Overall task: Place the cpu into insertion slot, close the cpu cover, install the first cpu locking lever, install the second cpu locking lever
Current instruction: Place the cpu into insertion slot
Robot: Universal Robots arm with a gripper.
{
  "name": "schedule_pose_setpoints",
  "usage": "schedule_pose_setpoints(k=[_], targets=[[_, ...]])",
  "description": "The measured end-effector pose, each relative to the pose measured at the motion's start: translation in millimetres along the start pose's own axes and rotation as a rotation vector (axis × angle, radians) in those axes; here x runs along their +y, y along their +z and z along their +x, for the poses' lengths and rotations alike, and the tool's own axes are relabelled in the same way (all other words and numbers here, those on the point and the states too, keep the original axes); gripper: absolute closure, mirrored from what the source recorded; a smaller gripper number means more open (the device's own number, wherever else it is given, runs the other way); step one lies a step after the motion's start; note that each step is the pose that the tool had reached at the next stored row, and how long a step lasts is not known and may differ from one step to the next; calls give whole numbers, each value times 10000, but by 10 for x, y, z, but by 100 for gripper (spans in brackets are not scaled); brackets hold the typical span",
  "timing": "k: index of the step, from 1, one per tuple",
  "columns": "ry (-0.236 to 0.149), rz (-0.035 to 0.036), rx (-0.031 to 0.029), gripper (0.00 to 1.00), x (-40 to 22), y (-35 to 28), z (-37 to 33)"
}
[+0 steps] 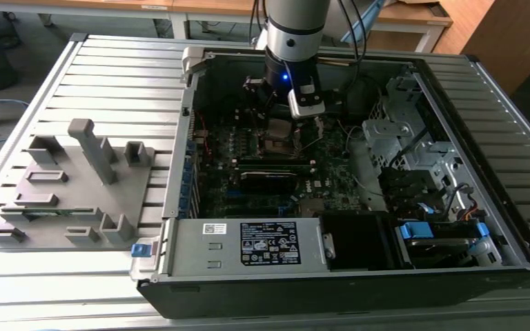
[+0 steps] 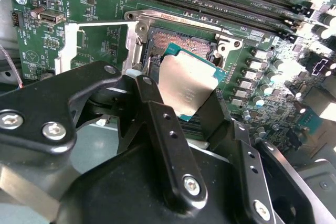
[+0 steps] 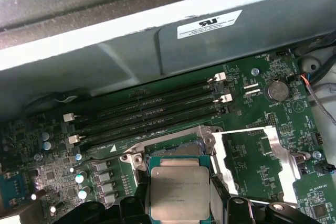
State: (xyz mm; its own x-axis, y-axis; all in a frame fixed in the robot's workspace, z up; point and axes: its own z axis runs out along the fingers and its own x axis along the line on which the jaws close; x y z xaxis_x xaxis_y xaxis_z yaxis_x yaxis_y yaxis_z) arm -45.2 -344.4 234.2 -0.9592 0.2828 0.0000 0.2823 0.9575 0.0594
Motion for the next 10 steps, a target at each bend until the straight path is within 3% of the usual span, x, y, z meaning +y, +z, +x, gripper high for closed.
schedule_pose_setpoints(k=[10], targets=[[133, 0, -8, 46, 0, 0, 0]])
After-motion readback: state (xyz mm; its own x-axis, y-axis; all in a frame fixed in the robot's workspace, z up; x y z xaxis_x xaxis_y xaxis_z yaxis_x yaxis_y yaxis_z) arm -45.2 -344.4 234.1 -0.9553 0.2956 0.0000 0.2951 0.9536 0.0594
